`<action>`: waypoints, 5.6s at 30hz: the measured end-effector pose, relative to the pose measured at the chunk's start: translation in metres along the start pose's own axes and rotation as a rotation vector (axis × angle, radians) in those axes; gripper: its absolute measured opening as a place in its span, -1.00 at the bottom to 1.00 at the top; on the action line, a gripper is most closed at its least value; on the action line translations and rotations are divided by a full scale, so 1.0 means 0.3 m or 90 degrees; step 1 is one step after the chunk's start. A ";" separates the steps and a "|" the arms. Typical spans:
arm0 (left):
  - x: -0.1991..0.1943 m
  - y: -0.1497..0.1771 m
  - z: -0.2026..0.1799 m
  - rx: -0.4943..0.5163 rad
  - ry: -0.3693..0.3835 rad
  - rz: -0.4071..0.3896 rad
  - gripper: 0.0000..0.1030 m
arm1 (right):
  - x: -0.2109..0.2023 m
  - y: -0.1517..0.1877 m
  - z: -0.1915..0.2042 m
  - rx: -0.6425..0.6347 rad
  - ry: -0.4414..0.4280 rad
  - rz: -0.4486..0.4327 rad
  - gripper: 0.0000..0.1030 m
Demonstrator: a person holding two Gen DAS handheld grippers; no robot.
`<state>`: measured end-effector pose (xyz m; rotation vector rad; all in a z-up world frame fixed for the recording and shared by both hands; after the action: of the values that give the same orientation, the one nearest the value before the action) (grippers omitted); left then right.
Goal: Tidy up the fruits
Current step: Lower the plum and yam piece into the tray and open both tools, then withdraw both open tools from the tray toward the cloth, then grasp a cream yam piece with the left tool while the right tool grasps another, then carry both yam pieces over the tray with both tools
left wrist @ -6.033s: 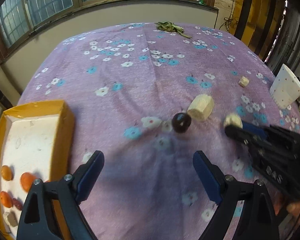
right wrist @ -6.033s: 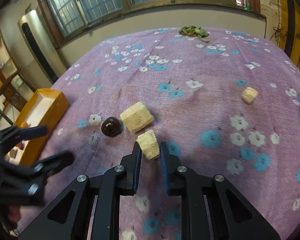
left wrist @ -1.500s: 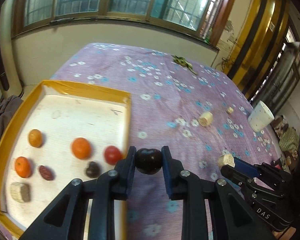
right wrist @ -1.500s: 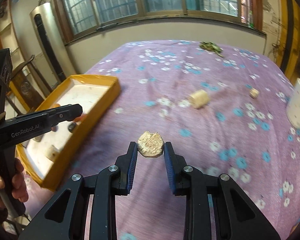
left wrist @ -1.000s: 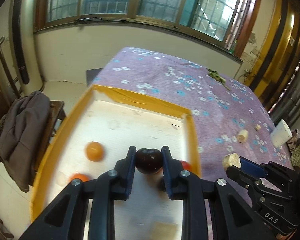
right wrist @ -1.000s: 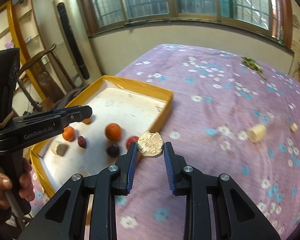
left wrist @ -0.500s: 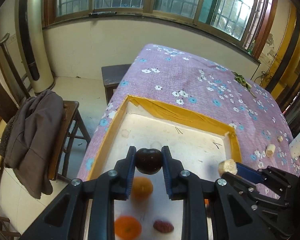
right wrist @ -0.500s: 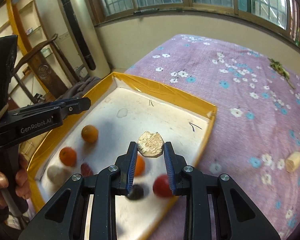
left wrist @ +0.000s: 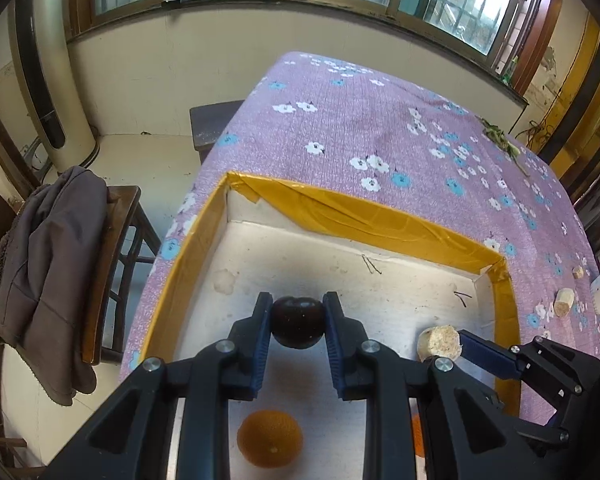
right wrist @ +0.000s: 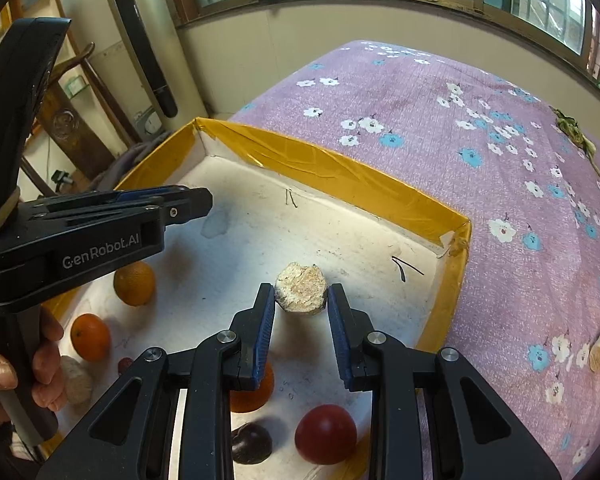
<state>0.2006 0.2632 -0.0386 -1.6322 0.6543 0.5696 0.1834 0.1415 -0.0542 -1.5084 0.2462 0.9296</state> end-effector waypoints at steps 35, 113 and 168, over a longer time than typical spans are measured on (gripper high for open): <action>-0.169 0.061 0.003 -0.004 -0.050 -0.046 0.48 | -0.243 0.068 -0.070 0.057 0.008 -0.027 -0.31; 0.112 0.205 -1.242 0.253 0.159 0.006 -0.33 | -0.588 0.252 -1.241 0.173 0.174 -0.139 -0.57; -0.240 0.025 -0.233 0.045 0.065 -0.047 -0.33 | -0.362 -0.027 -0.178 0.023 0.002 -0.160 -0.57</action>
<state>0.1442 0.2006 0.0162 -1.6197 0.6780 0.4077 0.1395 0.0547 0.0181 -1.4690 0.0717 0.7189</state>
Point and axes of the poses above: each gripper's, at about its wrist camera, not at the fingertips, and x roughly the way its jaws point, z to its left, y to its underside, the point moved 8 cm from there along x, roughly the way its jaws point, and after that the axes turned 14 degrees about -z, right-handed, at the moved point
